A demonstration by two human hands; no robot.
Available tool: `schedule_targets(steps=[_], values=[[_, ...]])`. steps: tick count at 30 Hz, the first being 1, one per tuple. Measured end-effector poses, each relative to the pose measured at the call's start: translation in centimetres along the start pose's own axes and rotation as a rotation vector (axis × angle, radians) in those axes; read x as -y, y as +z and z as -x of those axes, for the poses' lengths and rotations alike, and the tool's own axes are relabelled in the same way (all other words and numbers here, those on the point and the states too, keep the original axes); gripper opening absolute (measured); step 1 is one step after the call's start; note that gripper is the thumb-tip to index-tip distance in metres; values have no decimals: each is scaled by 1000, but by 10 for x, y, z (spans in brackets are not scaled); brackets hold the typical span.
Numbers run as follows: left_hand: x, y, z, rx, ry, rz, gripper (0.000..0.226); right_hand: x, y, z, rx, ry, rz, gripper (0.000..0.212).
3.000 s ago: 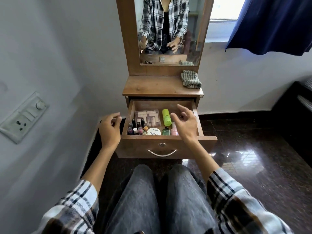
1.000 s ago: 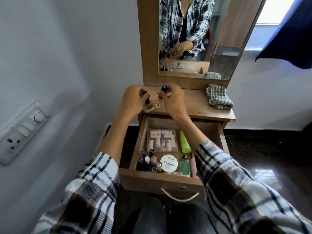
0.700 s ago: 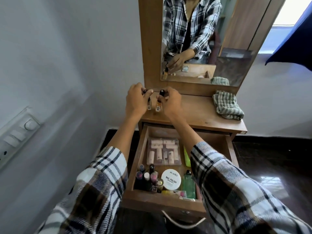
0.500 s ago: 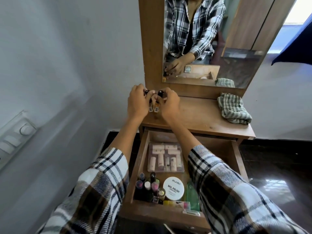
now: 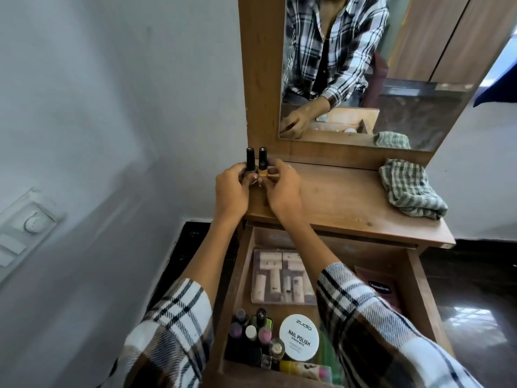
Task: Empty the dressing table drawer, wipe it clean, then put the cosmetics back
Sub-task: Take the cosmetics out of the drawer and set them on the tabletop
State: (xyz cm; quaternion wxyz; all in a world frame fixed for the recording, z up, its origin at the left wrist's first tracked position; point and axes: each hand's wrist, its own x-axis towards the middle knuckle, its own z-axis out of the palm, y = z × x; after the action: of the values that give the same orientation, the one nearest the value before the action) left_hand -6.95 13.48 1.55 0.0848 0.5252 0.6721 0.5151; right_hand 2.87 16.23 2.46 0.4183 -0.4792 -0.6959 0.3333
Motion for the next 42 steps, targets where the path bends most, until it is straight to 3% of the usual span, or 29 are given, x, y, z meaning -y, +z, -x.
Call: schedule_targets(steps=[10,26,32,36,42], values=[[9,15,-43,-148,-174,129,25,-4,9,-45,-30,113,-73,29],[21,22,-60,-127,-284,212,30,-12,18,-62,-55,98,-105,29],[16,22,-57,-100,-340,203,34,-11,13,-60,10,88,-87,34],[7,19,-47,-172,-408,231,42,-2,-3,-49,30,77,-166,40],[-11,-14,20,-187,-221,143,63,-3,-34,33,21,-16,-192,24]])
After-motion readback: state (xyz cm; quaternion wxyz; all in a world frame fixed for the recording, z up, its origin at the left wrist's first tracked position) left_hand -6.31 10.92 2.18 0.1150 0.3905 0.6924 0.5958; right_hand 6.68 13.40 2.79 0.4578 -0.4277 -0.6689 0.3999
